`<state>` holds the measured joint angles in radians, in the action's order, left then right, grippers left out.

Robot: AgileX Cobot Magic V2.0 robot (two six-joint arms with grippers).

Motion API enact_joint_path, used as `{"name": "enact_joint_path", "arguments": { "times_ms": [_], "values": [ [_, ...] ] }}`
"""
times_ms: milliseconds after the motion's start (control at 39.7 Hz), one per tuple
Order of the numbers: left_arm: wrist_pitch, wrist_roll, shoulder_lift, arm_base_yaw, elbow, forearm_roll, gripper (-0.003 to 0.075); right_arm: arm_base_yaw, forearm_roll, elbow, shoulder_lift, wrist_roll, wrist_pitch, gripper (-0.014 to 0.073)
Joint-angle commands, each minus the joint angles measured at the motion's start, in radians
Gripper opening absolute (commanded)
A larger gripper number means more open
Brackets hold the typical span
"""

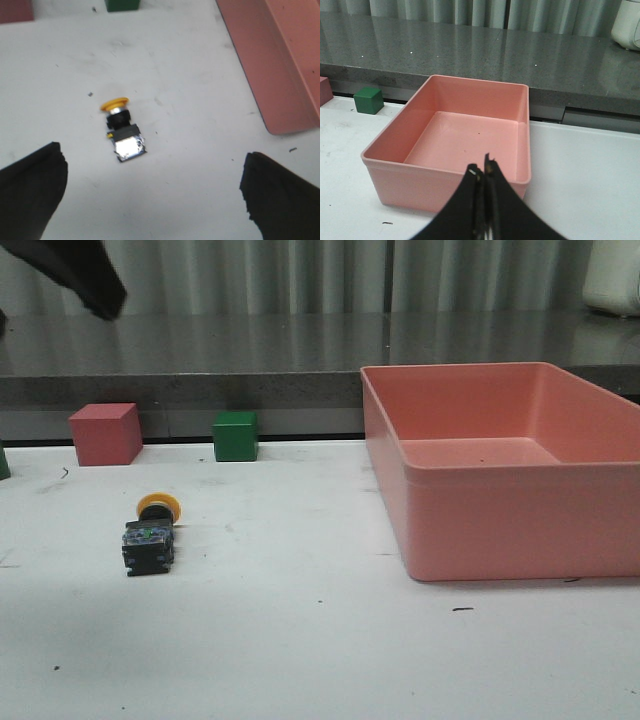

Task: Place and stand button with both arms
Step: 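Lower the open left gripper over the button lying on its side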

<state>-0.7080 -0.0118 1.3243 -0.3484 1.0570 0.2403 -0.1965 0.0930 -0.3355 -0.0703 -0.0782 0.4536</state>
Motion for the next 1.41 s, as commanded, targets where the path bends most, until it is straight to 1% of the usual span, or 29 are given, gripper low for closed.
{"name": "enact_joint_path", "arguments": {
  "times_ms": [0, 76, 176, 403, 730, 881, 1158, 1183, 1259, 1384],
  "values": [
    [-0.074, -0.036, 0.094, -0.009, 0.111, 0.051, 0.0673, 0.008, 0.014, -0.027, -0.009, 0.006, -0.091, -0.0069],
    [-0.168, -0.09, 0.191, -0.009, 0.184, 0.046, 0.0673, 0.008, 0.014, -0.027, -0.009, 0.006, -0.091, -0.0069],
    [-0.257, -0.094, 0.308, -0.009, 0.274, 0.041, 0.0673, 0.008, 0.014, -0.027, -0.009, 0.006, -0.091, -0.0069],
    [-0.364, -0.195, 0.526, -0.009, 0.454, -0.093, 0.0673, 0.008, 0.014, -0.027, -0.009, 0.006, -0.091, -0.0069],
    [-0.397, -0.195, 0.708, -0.005, 0.607, -0.113, 0.0673, 0.008, 0.014, -0.027, -0.009, 0.006, -0.091, -0.0069],
    [-0.44, -0.221, 0.75, 0.01, 0.623, -0.113, 0.0673, 0.008, 0.014, -0.027, -0.009, 0.006, -0.091, -0.0069],
    [-0.417, -0.221, 0.776, 0.02, 0.624, -0.111, 0.067, 0.008, 0.014, -0.027, -0.009, 0.006, -0.091, -0.0069],
    [-0.412, -0.221, 0.779, 0.02, 0.624, -0.111, 0.0666, 0.008, 0.014, -0.027, -0.009, 0.006, -0.091, -0.0069],
    [-0.41, -0.221, 0.788, 0.02, 0.624, -0.111, 0.0613, 0.008, 0.014, -0.027, -0.009, 0.006, -0.091, -0.0069],
    [-0.41, -0.221, 0.804, 0.02, 0.624, -0.111, 0.0463, 0.008, 0.014, -0.027, -0.009, 0.006, -0.091, -0.0069]
  ]
}}
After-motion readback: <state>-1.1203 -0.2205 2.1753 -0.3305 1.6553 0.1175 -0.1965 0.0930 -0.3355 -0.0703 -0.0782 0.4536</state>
